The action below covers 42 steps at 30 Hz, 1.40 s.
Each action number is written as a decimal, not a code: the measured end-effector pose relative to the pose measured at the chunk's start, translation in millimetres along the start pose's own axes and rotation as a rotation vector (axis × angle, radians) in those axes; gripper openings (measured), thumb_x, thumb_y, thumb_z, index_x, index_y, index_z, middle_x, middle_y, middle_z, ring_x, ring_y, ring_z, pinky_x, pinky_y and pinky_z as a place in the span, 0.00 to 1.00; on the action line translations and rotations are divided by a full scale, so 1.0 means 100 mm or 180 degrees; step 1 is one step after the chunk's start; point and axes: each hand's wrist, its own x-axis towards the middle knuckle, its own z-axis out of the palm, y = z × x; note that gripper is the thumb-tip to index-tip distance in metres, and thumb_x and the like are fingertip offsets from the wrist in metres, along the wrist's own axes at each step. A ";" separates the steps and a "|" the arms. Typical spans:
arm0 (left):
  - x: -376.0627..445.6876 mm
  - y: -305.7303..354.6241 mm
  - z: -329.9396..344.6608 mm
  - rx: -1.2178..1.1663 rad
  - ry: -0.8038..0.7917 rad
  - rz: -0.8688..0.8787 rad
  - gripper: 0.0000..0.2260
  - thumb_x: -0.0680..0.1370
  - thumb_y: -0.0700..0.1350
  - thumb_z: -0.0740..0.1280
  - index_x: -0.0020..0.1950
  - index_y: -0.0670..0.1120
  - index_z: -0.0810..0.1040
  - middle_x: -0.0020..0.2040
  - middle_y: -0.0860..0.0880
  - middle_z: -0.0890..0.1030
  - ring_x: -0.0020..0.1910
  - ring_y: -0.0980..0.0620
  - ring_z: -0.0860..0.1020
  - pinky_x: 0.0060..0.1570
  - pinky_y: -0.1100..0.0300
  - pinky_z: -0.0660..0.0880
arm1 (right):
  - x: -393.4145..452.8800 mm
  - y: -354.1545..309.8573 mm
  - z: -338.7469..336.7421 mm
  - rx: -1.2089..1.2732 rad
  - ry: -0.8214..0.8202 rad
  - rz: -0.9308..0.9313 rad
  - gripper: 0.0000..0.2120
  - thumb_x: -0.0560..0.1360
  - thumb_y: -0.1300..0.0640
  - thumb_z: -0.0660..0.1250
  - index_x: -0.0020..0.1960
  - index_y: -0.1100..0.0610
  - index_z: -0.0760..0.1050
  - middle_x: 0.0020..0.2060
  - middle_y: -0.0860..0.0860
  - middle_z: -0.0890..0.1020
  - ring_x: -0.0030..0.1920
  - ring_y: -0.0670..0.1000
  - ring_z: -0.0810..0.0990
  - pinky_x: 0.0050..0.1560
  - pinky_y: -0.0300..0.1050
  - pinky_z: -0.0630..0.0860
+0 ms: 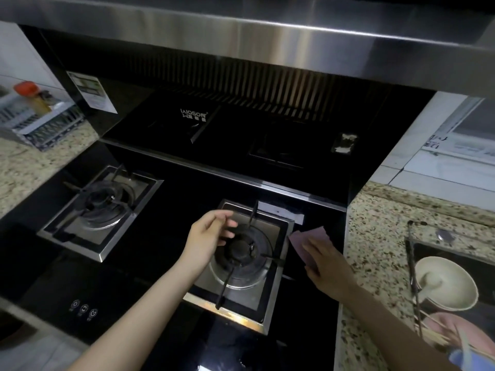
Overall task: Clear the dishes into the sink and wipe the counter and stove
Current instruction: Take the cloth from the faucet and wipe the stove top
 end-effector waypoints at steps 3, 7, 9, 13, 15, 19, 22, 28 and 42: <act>-0.06 -0.08 0.00 0.0028 -0.0019 -0.0096 0.11 0.82 0.41 0.55 0.53 0.45 0.77 0.42 0.48 0.81 0.35 0.54 0.77 0.39 0.61 0.72 | -0.05 0.00 0.01 -0.0028 -0.0065 0.0025 0.25 0.69 0.46 0.58 0.61 0.56 0.77 0.59 0.52 0.79 0.57 0.56 0.80 0.51 0.48 0.80; -0.20 -0.17 0.01 0.0031 -0.0103 -0.0126 0.11 0.82 0.41 0.55 0.52 0.47 0.77 0.42 0.49 0.81 0.36 0.54 0.77 0.40 0.61 0.72 | -0.25 -0.14 -0.01 0.0075 -0.0127 -0.0018 0.26 0.70 0.47 0.55 0.61 0.56 0.78 0.57 0.53 0.81 0.54 0.56 0.81 0.52 0.48 0.79; -0.31 -0.19 -0.03 0.0010 -0.0185 -0.0142 0.11 0.82 0.41 0.55 0.51 0.47 0.78 0.42 0.49 0.81 0.35 0.54 0.77 0.39 0.62 0.72 | -0.45 -0.29 -0.01 0.0117 -0.0093 -0.0055 0.25 0.68 0.48 0.55 0.59 0.56 0.79 0.55 0.51 0.81 0.52 0.53 0.82 0.50 0.45 0.79; -0.54 -0.22 -0.16 -0.0058 -0.0280 -0.0164 0.12 0.82 0.41 0.55 0.49 0.48 0.78 0.41 0.50 0.82 0.34 0.56 0.77 0.38 0.63 0.73 | -0.87 -0.60 0.09 0.0268 -0.0045 0.0060 0.25 0.68 0.49 0.56 0.60 0.55 0.78 0.57 0.51 0.81 0.53 0.53 0.82 0.53 0.46 0.78; -0.73 -0.29 -0.29 -0.0066 -0.0364 -0.0155 0.12 0.82 0.42 0.55 0.50 0.48 0.78 0.42 0.50 0.82 0.34 0.57 0.78 0.36 0.66 0.74 | -1.09 -0.81 0.18 0.0399 0.0040 0.0237 0.24 0.68 0.51 0.56 0.60 0.56 0.79 0.57 0.52 0.81 0.54 0.55 0.82 0.54 0.48 0.77; -1.06 -0.48 -0.56 -0.0158 -0.0351 -0.0257 0.12 0.81 0.39 0.55 0.54 0.42 0.78 0.41 0.48 0.81 0.31 0.60 0.78 0.37 0.65 0.75 | -1.45 -1.18 0.39 0.0692 0.0202 0.0636 0.25 0.72 0.50 0.54 0.64 0.55 0.75 0.63 0.52 0.77 0.61 0.55 0.77 0.65 0.50 0.71; -1.26 -0.62 -0.85 -0.0058 -0.0291 -0.0309 0.12 0.81 0.40 0.55 0.53 0.45 0.78 0.43 0.49 0.82 0.34 0.60 0.79 0.40 0.63 0.74 | -1.68 -1.51 0.47 0.0875 0.0312 0.0973 0.28 0.71 0.48 0.51 0.66 0.54 0.74 0.65 0.53 0.76 0.64 0.55 0.75 0.67 0.49 0.69; -1.60 -0.73 -1.36 0.0008 -0.0280 -0.0300 0.13 0.81 0.42 0.55 0.52 0.50 0.79 0.47 0.50 0.83 0.43 0.54 0.79 0.46 0.59 0.76 | -1.85 -2.11 0.47 0.1130 0.0406 0.1497 0.36 0.68 0.42 0.44 0.69 0.55 0.71 0.69 0.54 0.71 0.68 0.56 0.70 0.69 0.48 0.65; -1.48 -0.86 -2.26 -0.0294 0.0141 -0.0562 0.12 0.81 0.42 0.55 0.50 0.50 0.78 0.47 0.49 0.82 0.41 0.53 0.79 0.44 0.59 0.76 | -1.26 -3.24 0.41 0.1794 0.0546 0.2700 0.24 0.79 0.53 0.56 0.74 0.53 0.60 0.76 0.51 0.56 0.76 0.55 0.53 0.75 0.52 0.48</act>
